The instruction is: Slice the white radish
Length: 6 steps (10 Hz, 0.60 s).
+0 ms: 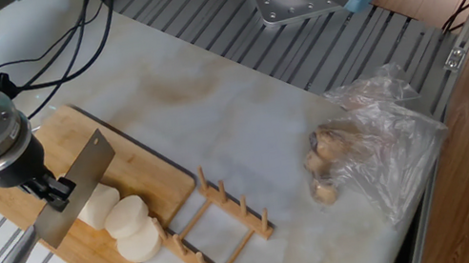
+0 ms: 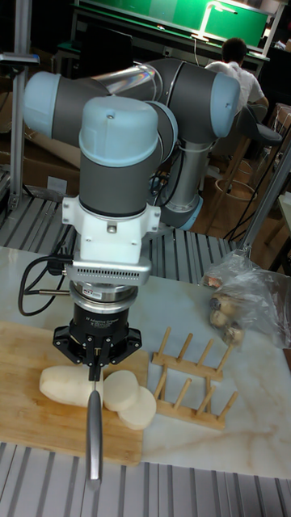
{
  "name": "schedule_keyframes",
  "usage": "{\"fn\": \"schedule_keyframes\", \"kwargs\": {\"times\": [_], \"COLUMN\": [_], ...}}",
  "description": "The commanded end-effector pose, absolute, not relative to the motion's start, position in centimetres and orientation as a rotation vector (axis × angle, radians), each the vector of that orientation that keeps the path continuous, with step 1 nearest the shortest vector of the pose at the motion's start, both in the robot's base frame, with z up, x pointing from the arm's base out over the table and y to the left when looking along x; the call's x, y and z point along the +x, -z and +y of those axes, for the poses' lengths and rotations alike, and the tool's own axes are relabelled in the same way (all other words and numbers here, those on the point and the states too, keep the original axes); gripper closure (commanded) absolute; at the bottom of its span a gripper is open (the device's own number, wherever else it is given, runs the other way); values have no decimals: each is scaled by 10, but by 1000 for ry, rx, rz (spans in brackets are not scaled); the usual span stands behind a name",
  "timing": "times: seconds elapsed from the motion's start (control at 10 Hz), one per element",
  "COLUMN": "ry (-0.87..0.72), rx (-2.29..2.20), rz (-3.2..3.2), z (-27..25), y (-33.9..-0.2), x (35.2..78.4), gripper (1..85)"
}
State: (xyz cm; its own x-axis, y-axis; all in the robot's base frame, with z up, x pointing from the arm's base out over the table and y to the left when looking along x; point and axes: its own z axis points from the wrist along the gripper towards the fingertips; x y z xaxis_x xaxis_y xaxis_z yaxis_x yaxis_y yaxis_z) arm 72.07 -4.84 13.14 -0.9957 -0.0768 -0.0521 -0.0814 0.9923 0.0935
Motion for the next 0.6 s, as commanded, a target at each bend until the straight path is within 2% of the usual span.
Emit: {"fn": "schedule_keyframes", "kwargs": {"times": [0.0,0.5], "ry": [-167,-157], "rx": [-109,-99], "rz": [3083,3081], "z": [-44,-45], "y": [-133,-138], "x": [721,718], "gripper": [843,843]}}
